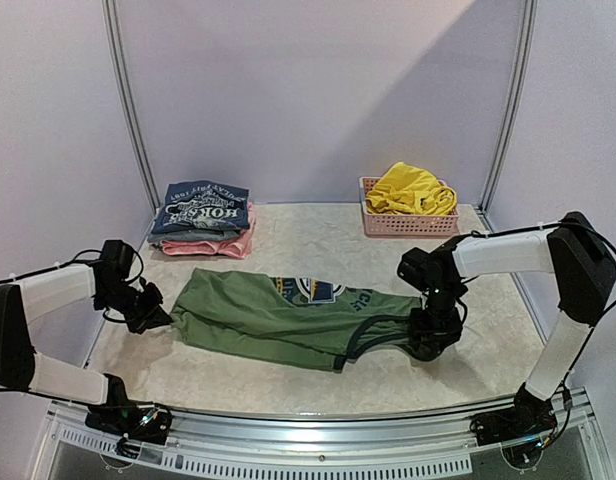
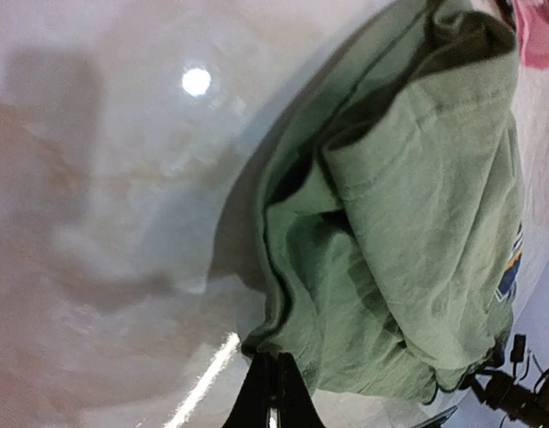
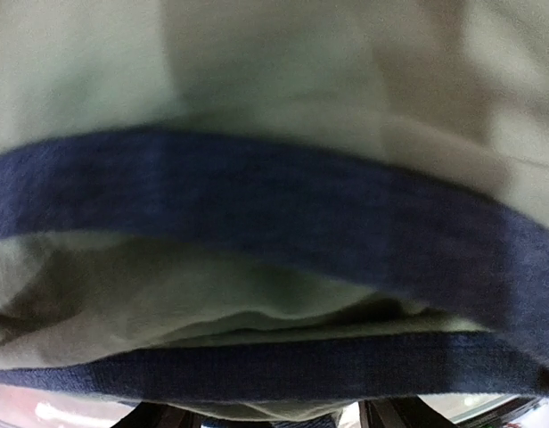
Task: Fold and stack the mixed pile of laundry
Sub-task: Adjust the crumpled tank top at the center of the board, then pick up the crumpled skirt from the center of the board, then flatten out the crumpled tank top at the center of the board.
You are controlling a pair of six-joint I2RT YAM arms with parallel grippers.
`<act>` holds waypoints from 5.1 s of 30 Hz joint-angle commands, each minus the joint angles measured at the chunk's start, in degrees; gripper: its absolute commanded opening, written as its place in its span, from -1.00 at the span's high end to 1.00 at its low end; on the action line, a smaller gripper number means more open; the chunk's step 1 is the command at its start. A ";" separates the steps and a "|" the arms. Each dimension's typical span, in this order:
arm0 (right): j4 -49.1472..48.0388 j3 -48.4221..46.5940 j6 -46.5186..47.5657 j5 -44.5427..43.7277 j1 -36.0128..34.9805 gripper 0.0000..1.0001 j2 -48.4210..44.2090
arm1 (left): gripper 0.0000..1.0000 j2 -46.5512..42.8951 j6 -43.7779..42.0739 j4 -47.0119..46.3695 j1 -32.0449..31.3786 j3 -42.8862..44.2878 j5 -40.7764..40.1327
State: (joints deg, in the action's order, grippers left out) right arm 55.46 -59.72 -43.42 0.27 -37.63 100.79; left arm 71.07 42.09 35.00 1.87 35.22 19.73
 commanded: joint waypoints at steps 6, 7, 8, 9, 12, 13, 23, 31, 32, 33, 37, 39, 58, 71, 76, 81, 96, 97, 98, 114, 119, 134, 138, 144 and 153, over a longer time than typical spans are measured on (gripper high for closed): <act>4.47 -4.17 4.98 -7.54 11.89 -0.19 1.48 | 1.00 -0.76 2.99 2.81 -11.99 2.60 -1.15; 4.86 -5.13 5.31 -7.75 12.11 -0.19 1.39 | 1.00 -0.76 3.12 3.85 -12.60 3.18 -1.65; 5.49 -6.01 5.84 -7.78 12.13 -0.19 1.15 | 1.00 -0.56 3.65 5.38 -13.14 3.57 -2.71; 5.91 -6.70 6.07 -7.52 12.14 -0.19 0.96 | 1.00 -0.24 3.70 6.18 -13.40 3.89 -2.93; 6.93 -7.73 6.20 -5.91 11.80 -0.20 -1.75 | 1.00 -0.33 1.86 7.90 -13.74 5.06 -2.70; 7.20 -7.87 5.75 -5.82 11.46 -0.22 -3.83 | 1.00 -1.09 1.18 9.02 -13.85 5.45 -3.88; -7.16 -1.16 -0.97 6.39 -3.35 -0.29 -19.24 | 1.00 -10.02 1.92 6.92 -13.56 1.20 -2.92; -17.80 -0.73 -9.44 7.22 -17.29 -0.24 -12.29 | 1.00 -12.50 1.78 6.66 -13.54 -1.53 -2.15; -18.71 -1.15 -9.63 7.40 -18.15 -0.23 -10.80 | 1.00 -12.90 1.96 6.53 -13.62 -1.91 -2.08; -19.44 -1.26 -9.66 7.57 -18.60 -0.23 -9.81 | 1.00 -13.32 2.15 6.08 -13.67 -2.32 -1.68; -21.87 -1.28 -10.68 8.00 -18.70 -0.21 -5.50 | 1.00 -14.38 2.48 5.78 -13.73 -2.80 -1.32; -22.54 -1.35 -11.38 8.79 -18.71 -0.19 -3.60 | 1.00 -14.70 2.56 5.93 -13.73 -2.75 -1.31; -30.50 5.47 -18.51 9.74 -17.46 0.12 -0.78 | 1.00 -16.48 3.23 6.00 -14.12 -3.39 -1.09; -33.03 8.13 -21.18 9.07 -15.98 0.48 -1.50 | 1.00 -16.54 3.35 5.86 -14.49 -3.61 -1.33; -31.41 7.98 -21.18 7.99 -15.99 0.74 -2.71 | 1.00 -16.58 3.37 5.78 -14.59 -3.67 -1.59; -22.82 4.19 -20.35 5.00 -15.93 1.00 -5.91 | 1.00 -16.76 2.91 9.50 -14.69 -0.18 -2.09; 13.29 -33.98 -5.43 -10.48 -11.27 1.00 -12.33 | 1.00 -16.13 7.85 19.04 -14.79 24.43 -3.01; 14.69 -36.74 -4.04 -10.66 -10.33 1.00 -12.36 | 1.00 -15.80 8.02 19.87 -14.83 26.56 -3.29; 16.35 -39.27 -2.99 -10.79 -9.60 1.00 -12.31 | 1.00 -15.42 8.32 20.59 -14.95 28.44 -3.48; 29.16 -60.38 6.27 3.45 -7.23 1.00 -16.21 | 1.00 -19.35 13.28 25.35 -15.94 47.73 -1.30; 25.46 -53.08 3.41 9.77 -7.20 0.79 -20.75 | 1.00 -24.03 16.96 26.43 -16.13 47.61 -2.06; 8.13 -36.85 -5.17 24.98 -8.05 1.00 -30.59 | 1.00 -33.50 20.19 22.80 -16.30 40.02 2.82; 10.53 -45.76 -4.24 29.78 -8.08 1.00 -29.99 | 1.00 -30.25 18.80 16.82 -16.33 46.62 6.63; 17.15 -61.71 -3.66 29.64 -8.03 1.00 -28.90 | 1.00 -27.94 19.87 5.89 -16.37 53.10 10.92; 22.39 -68.42 -4.72 28.72 -8.07 1.00 -29.87 | 1.00 -26.02 23.38 -8.04 -16.27 57.66 13.47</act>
State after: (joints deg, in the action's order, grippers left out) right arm 73.03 -126.80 -47.79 29.67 -45.47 70.70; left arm 43.66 63.77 35.05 -13.89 90.91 31.55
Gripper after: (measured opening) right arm 0.032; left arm 0.007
